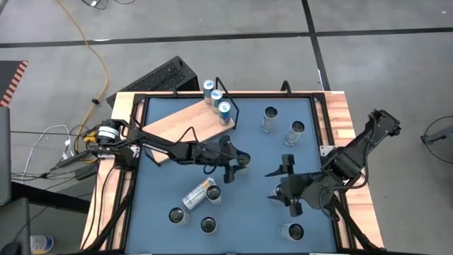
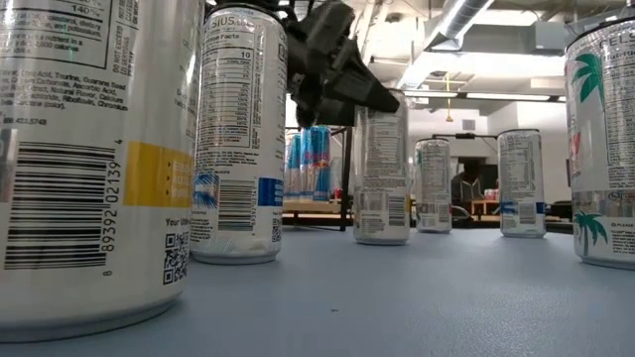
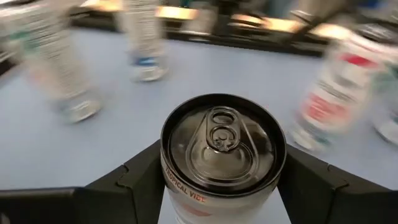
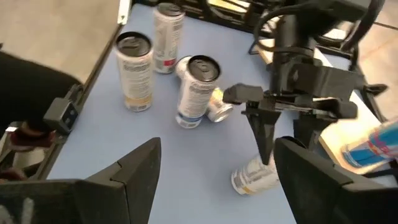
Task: Place canned beverage on shelf
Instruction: Put the top right white and yellow soda can on the shelf
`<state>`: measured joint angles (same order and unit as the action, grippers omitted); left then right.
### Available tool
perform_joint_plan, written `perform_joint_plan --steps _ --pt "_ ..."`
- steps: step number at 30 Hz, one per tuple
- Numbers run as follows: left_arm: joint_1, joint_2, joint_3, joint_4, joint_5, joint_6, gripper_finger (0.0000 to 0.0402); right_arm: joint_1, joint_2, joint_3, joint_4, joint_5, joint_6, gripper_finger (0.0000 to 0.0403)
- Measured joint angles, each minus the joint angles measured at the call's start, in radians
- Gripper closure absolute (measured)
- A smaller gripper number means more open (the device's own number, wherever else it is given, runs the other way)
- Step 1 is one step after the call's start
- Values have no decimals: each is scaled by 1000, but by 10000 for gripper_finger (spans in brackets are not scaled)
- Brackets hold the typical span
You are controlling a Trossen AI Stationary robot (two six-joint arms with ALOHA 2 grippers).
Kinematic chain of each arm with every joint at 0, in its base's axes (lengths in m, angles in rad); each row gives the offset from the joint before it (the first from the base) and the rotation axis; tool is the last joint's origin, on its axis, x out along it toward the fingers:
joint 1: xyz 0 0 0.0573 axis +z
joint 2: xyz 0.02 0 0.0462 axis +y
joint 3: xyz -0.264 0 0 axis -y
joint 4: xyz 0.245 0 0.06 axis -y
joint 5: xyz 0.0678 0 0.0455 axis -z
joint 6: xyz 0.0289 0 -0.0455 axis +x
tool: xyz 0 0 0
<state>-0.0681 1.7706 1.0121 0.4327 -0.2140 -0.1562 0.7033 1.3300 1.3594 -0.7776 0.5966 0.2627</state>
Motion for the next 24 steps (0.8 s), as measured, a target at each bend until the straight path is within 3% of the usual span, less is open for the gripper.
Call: perform_joint_plan --steps 9,18,24 --pt "-17 -5 0 -85 -520 -382 168 -21 0 0 -48 194 129 107" --pt "-58 -6 15 -132 -608 -507 164 -56 0 0 -68 193 183 107" --pt "-104 -6 121 -302 -662 -536 163 -57 0 0 -68 191 183 107"
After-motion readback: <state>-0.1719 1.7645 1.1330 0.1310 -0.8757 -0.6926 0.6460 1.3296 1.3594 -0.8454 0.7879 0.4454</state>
